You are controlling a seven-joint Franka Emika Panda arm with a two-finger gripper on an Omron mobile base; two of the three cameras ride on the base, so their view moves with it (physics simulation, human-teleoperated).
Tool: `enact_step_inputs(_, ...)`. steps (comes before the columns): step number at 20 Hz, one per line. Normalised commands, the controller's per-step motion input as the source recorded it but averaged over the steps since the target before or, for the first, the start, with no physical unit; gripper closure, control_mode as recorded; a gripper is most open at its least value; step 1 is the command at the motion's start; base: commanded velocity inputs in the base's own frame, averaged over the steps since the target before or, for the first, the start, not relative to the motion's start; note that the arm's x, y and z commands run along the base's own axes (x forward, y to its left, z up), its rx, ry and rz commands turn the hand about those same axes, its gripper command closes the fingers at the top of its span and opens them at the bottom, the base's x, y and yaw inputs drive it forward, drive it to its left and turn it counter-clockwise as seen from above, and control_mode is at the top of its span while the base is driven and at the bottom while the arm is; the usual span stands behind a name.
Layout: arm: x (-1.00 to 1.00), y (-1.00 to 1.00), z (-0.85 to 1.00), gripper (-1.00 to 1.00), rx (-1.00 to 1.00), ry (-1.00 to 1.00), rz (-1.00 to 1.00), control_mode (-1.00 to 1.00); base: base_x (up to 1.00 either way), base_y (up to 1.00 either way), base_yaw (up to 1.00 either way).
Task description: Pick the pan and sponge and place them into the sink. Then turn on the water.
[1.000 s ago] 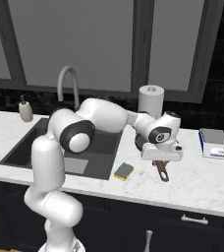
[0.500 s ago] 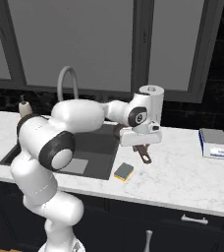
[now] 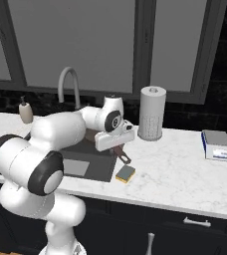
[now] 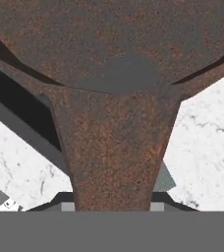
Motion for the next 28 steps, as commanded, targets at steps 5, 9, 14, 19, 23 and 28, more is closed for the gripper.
enact_step_inputs(5,0.32,0.81,-0.03,1.00,0.03,0.07,0.38,-1.00,0.00,0.00,0.00)
enact_step_inputs(9,0.41,0.72,-0.03,1.00,0.03,0.05,0.41,-1.00,0.00,0.00,0.00)
enact_step_inputs(14,0.11,0.00,-0.07,1.00,0.02,0.06,0.19,-1.00,0.00,0.00,0.00)
enact_step_inputs(19,0.10,0.31,-0.35,1.00,0.02,0.00,0.07,-1.00,0.00,0.00,0.00)
enact_step_inputs(23,0.12,0.61,-0.45,1.00,0.03,0.00,0.01,-1.00,0.00,0.00,0.00)
enact_step_inputs(28,0.26,0.50,-0.53,1.00,0.09,0.00,0.00,-1.00,0.00,0.00,0.00)
